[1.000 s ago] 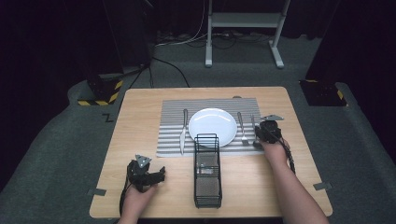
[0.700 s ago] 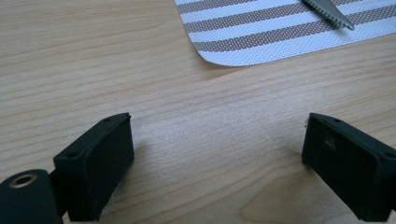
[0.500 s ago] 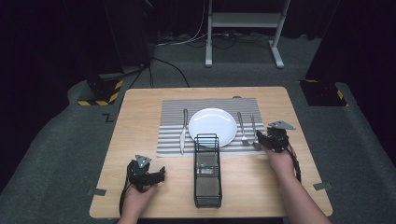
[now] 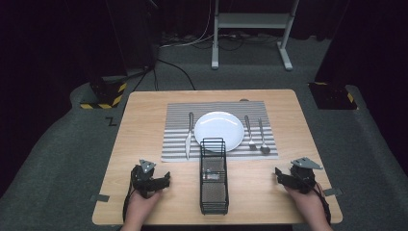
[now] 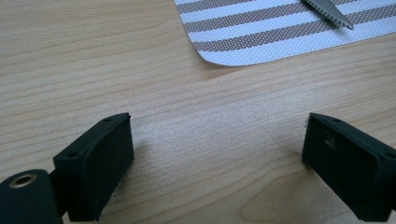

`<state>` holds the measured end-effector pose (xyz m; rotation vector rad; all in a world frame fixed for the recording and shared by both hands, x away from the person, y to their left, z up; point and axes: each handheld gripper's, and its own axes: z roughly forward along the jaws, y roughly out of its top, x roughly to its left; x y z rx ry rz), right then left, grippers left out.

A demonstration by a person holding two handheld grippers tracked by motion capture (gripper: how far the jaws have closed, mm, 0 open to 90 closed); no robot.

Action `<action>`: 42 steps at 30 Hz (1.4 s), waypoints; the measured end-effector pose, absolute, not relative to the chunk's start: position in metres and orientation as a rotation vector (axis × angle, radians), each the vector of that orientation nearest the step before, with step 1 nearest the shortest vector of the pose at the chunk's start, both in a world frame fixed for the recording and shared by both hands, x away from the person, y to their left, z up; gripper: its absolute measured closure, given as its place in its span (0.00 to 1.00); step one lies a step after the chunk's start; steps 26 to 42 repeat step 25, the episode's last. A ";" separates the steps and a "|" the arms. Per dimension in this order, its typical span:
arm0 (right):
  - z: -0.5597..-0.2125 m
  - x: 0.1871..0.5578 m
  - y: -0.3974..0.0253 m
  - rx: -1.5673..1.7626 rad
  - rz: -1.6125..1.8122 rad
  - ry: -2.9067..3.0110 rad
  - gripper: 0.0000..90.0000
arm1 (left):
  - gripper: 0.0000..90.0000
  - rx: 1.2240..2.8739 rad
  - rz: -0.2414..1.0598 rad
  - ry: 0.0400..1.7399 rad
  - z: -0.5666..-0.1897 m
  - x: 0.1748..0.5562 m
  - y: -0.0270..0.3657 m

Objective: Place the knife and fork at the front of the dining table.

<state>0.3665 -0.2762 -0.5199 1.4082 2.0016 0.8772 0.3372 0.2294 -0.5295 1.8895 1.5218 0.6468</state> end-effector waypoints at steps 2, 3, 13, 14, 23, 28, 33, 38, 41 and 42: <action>-0.524 0.358 -0.279 1.406 0.851 2.012 0.23 | 0.10 1.890 0.648 1.521 -0.530 0.337 0.229; -0.524 0.354 -0.281 1.411 0.858 2.018 0.23 | 0.10 1.889 0.647 1.522 -0.530 0.337 0.229; -0.524 0.348 -0.285 1.445 0.885 2.050 0.18 | 0.10 1.889 0.647 1.521 -0.530 0.337 0.229; -0.524 0.348 -0.285 1.448 0.885 2.050 0.18 | 0.10 1.889 0.647 1.521 -0.530 0.337 0.229; -0.524 0.348 -0.285 1.447 0.885 2.051 0.18 | 0.10 1.889 0.647 1.521 -0.530 0.337 0.229; -0.524 0.348 -0.285 1.445 0.885 2.051 0.18 | 0.10 1.889 0.647 1.521 -0.530 0.337 0.229; -0.524 0.348 -0.285 1.445 0.885 2.051 0.18 | 0.10 1.889 0.647 1.521 -0.530 0.337 0.229; -0.524 0.348 -0.285 1.445 0.885 2.051 0.18 | 0.10 1.889 0.647 1.521 -0.530 0.337 0.229; -0.524 0.348 -0.285 1.445 0.885 2.051 0.18 | 0.10 1.889 0.647 1.521 -0.530 0.337 0.229; -0.524 0.348 -0.285 1.445 0.885 2.051 0.18 | 0.10 1.889 0.647 1.521 -0.530 0.337 0.229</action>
